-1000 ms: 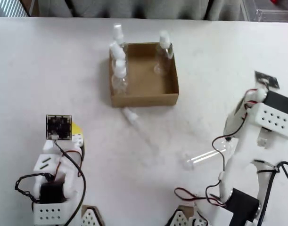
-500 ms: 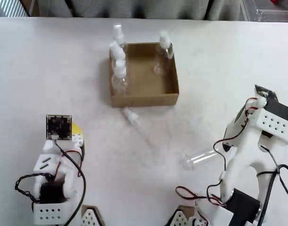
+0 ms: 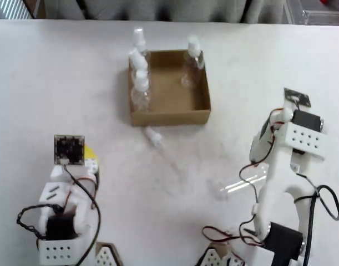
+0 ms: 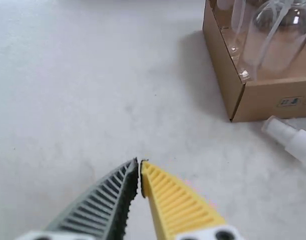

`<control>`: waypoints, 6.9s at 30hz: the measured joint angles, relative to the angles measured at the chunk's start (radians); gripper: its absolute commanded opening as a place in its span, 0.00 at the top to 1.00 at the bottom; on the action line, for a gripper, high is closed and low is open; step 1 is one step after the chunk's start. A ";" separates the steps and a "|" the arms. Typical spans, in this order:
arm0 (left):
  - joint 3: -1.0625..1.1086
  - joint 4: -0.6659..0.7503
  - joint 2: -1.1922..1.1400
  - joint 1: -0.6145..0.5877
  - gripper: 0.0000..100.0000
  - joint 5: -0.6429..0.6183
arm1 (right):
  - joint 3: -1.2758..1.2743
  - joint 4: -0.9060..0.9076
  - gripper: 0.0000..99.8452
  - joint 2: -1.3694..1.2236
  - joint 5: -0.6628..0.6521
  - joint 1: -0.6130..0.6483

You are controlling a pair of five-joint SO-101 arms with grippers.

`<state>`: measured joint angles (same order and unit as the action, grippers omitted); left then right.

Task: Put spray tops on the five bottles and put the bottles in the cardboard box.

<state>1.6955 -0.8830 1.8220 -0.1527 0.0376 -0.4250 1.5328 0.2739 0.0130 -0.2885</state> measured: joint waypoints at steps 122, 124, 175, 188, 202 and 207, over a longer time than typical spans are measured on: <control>0.000 -0.055 0.000 0.000 0.98 0.121 | 0.216 -0.149 0.81 -0.293 -0.261 -0.186; 0.000 -0.055 0.000 0.000 0.98 0.121 | 0.198 -0.184 0.81 -0.293 -0.236 -0.180; 0.000 -0.055 0.000 0.000 0.98 0.121 | 0.114 -0.456 0.77 -0.471 -0.180 -0.123; 0.000 -0.055 0.000 0.000 0.98 0.121 | 0.146 -0.370 0.78 -0.479 -0.184 -0.133; 0.000 -0.055 0.000 0.000 0.98 0.121 | 0.146 -0.284 0.73 -0.327 -0.238 -0.133; 0.000 -0.055 0.000 0.000 0.98 0.121 | 0.146 -0.276 0.73 -0.318 -0.232 -0.133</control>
<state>1.6955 -0.9383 1.8220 -0.1527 0.1588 -0.2793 1.2566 -0.0437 -0.2186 -0.4219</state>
